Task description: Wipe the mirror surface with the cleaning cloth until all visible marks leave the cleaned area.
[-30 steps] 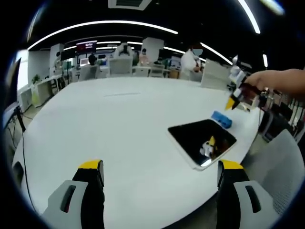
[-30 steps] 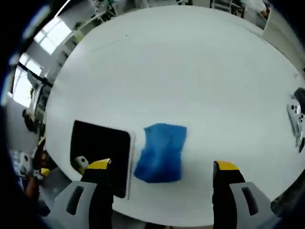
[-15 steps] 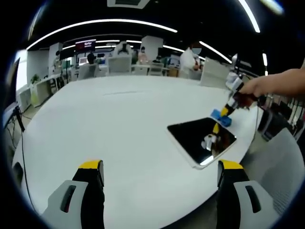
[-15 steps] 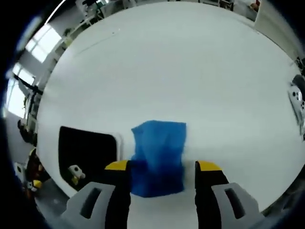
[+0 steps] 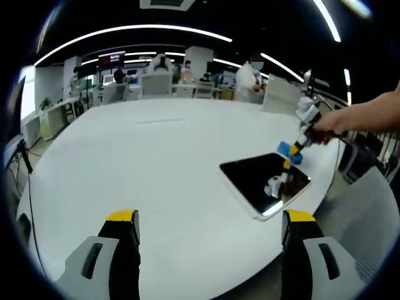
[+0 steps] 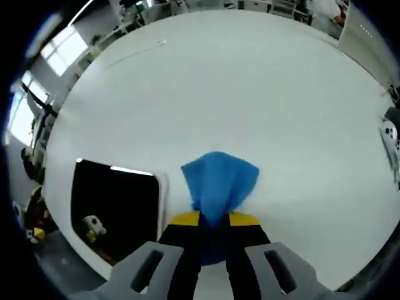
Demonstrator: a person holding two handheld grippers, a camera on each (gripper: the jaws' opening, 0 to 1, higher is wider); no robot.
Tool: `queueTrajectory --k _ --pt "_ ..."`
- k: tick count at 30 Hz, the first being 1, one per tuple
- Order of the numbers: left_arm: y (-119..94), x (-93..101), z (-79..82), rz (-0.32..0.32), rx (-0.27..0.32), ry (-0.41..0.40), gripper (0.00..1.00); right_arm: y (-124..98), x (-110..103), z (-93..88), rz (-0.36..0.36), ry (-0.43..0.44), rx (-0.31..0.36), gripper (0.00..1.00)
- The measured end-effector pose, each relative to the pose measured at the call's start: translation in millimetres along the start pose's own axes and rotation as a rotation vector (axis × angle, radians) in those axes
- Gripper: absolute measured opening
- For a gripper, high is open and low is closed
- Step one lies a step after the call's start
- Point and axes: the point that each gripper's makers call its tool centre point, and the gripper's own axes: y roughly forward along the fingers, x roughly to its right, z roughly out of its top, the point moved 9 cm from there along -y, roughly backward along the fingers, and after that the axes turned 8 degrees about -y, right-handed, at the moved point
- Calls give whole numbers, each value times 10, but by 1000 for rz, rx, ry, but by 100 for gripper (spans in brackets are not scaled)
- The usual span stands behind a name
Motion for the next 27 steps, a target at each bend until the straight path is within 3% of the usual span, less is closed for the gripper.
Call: queueTrajectory --k 6,9,12,13,14,16,18,22,27 --pt "14 7 2 -9 -7 3 96 -10 44 17 5 130 -5 8" --pt "11 45 11 -30 9 15 99 -18 59 28 15 133 -11 7" --pt "11 -12 43 14 22 59 99 -27 71 29 31 151 -11 7" --pt "19 2 60 1 34 49 100 -28 73 40 34 168 -18 7" --pt "28 29 46 -22 28 55 100 -24 79 50 36 174 -24 7" --pt "44 58 -22 -32 -53 74 99 -27 84 62 49 195 -41 7" --pt "52 53 -17 -22 -47 79 99 -66 69 78 64 220 -50 7" --pt "54 56 -17 -35 -48 73 99 -84 64 110 57 192 -56 7" --pt "55 29 -15 -26 -40 52 99 -141 -25 157 95 263 -59 7"
